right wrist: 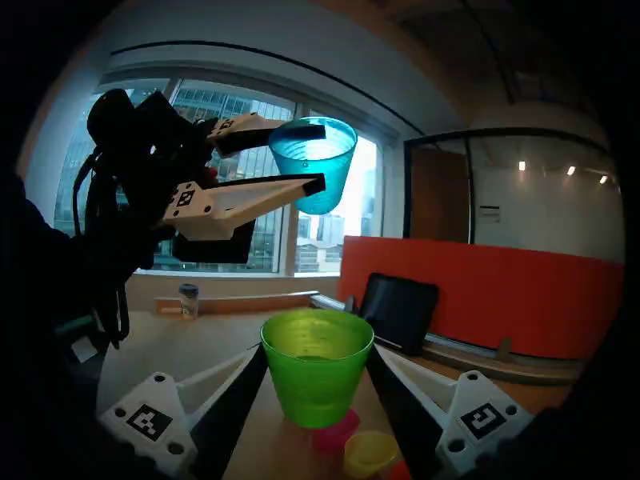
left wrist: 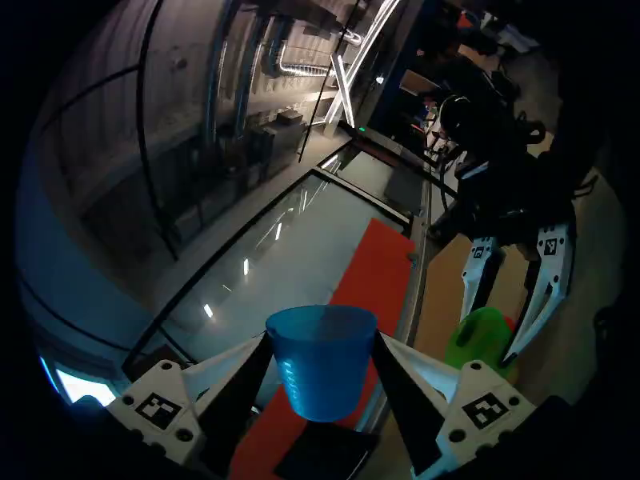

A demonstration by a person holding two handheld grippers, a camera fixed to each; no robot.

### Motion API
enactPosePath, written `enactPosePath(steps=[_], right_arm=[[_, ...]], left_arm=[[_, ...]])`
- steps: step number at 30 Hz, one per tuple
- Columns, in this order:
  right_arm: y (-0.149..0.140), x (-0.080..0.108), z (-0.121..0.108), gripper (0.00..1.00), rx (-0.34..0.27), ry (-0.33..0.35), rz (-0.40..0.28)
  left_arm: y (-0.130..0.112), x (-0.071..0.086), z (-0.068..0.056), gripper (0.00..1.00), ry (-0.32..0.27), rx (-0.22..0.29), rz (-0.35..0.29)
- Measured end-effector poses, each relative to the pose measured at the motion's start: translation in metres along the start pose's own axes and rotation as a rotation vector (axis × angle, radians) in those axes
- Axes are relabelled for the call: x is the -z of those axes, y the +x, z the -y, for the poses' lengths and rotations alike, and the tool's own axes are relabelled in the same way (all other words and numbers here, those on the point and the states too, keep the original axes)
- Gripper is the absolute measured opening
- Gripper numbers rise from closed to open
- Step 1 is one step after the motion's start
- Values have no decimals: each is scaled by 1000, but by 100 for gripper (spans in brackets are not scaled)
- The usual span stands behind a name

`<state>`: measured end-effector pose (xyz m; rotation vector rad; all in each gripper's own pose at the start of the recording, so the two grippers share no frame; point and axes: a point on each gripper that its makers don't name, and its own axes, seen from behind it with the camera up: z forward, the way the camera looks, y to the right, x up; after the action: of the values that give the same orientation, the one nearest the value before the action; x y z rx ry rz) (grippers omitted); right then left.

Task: Pour water

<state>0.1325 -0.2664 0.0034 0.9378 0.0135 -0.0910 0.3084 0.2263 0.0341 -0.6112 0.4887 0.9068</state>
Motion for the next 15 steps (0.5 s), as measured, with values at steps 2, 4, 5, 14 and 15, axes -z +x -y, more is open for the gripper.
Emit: enactPosePath(steps=[2,4,5,14,15], right_arm=[[1,1,0,89,-1,-1,-2],[1,1,-1,89,0,-2,-4],[1,2,-1,89,0,-2,-4],[3,3,-2,89,-1,-7,-9],[3,3,-2,89,-1,-7,-9]], left_arm=[[-1,1,1,86,2,40,1],[-3,1,1,86,3,84,4],[-3,1,2,86,3,105,5],[-11,0,6,86,9,304,15],[-12,0,7,86,10,328,15]])
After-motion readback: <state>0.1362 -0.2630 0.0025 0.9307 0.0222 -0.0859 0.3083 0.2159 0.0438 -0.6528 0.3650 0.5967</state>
